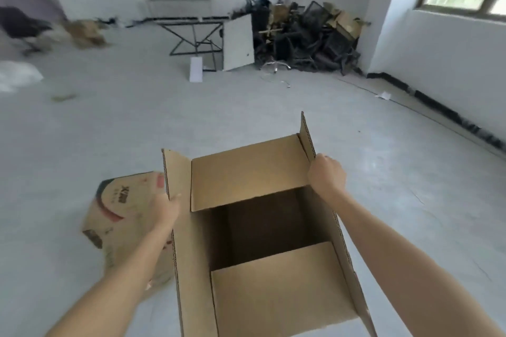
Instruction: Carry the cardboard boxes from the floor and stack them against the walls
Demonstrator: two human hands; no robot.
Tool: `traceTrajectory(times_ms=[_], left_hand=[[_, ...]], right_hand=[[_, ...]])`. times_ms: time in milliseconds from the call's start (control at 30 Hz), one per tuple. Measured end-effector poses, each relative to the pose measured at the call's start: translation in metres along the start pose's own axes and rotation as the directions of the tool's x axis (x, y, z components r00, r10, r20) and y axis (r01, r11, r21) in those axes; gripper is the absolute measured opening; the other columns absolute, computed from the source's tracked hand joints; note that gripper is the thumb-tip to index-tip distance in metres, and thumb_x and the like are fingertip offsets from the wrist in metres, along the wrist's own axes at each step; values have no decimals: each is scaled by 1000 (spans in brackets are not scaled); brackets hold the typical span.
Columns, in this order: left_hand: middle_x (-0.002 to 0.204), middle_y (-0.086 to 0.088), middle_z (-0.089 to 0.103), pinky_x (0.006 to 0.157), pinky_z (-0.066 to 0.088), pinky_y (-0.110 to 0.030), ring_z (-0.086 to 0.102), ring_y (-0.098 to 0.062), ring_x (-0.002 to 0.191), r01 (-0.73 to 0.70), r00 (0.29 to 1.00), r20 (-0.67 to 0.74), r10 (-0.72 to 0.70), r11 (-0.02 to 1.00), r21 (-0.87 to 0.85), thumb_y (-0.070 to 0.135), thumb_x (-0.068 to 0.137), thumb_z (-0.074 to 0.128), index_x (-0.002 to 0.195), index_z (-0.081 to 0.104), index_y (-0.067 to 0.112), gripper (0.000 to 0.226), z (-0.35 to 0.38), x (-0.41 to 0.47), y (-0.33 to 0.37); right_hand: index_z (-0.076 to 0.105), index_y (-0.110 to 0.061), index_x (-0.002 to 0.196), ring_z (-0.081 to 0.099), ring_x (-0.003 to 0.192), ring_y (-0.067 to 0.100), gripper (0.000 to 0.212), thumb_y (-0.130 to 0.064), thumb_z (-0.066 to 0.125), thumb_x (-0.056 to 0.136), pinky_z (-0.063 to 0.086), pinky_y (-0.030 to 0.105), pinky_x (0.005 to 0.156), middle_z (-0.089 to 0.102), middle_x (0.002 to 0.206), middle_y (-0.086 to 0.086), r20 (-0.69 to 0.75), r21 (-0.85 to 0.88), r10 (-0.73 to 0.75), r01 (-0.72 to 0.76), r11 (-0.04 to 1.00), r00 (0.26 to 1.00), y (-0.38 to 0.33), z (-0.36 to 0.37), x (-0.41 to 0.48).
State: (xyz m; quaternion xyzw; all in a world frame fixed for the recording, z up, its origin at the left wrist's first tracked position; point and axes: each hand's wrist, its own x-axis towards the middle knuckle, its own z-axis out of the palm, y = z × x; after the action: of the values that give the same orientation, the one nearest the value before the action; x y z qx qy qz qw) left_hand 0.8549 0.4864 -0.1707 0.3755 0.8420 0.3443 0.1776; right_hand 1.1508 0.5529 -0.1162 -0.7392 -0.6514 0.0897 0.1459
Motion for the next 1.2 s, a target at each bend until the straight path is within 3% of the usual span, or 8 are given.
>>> traceTrajectory(times_ms=[67,233,333,500,600,700,900,1200], left_hand=[[86,-21,61,71,42,-36,57,-35,83,83,992,-94,-80,996,21,8,92,47,108,60,-9,27,-48,-20,-36],[72,-20,61,62,44,-33,58,-32,69,335,878,-325,-351,936,-106,11,90,50,65,56,0,28,-156,-84,-134],[53,-7,43,49,28,-25,41,-22,51,451,752,-442,-489,871,-195,7,87,48,52,39,8,36,-215,-143,-192],[54,-6,43,48,27,-23,39,-20,50,616,507,-561,-654,730,-295,11,87,48,54,43,9,33,-304,-268,-280],[52,-4,35,49,23,-23,32,-19,48,667,378,-627,-681,670,-325,10,85,47,53,36,11,33,-349,-352,-318],[53,-2,32,51,21,-24,30,-19,50,687,254,-684,-684,626,-370,18,79,47,54,31,13,31,-384,-436,-351],[53,-2,28,50,17,-23,25,-18,49,725,-52,-737,-673,483,-491,6,79,46,56,28,14,30,-433,-577,-397],[56,-5,34,52,21,-23,30,-20,53,685,-437,-652,-620,240,-688,11,76,49,58,35,13,23,-442,-688,-414]], right_hand=[[53,-1,106,54,103,30,27,6,36,86,36,30,72,60,109,14,32,-31,-162,163,986,986,-48,-4,-15],[52,-3,114,56,107,31,32,3,37,86,37,29,73,60,114,13,155,-96,-475,492,865,866,-167,5,-80],[54,-4,111,58,103,30,31,3,39,85,39,27,72,62,110,12,230,-76,-624,653,753,747,-227,24,-146],[54,-3,114,59,105,34,30,-1,40,88,48,34,80,62,113,16,297,18,-809,844,536,508,-304,43,-289],[54,-1,113,57,109,34,29,-1,39,88,46,35,81,61,116,17,318,161,-873,887,434,370,-326,55,-384],[54,-2,108,57,93,31,26,1,39,86,42,30,70,62,110,14,353,275,-910,906,323,218,-340,65,-475],[41,-9,74,46,79,26,16,-1,37,87,38,28,67,50,86,6,336,452,-937,889,74,-92,-355,79,-634],[40,-9,72,46,80,25,22,-5,36,93,34,28,65,46,77,3,311,554,-827,796,-243,-468,-381,106,-781]])
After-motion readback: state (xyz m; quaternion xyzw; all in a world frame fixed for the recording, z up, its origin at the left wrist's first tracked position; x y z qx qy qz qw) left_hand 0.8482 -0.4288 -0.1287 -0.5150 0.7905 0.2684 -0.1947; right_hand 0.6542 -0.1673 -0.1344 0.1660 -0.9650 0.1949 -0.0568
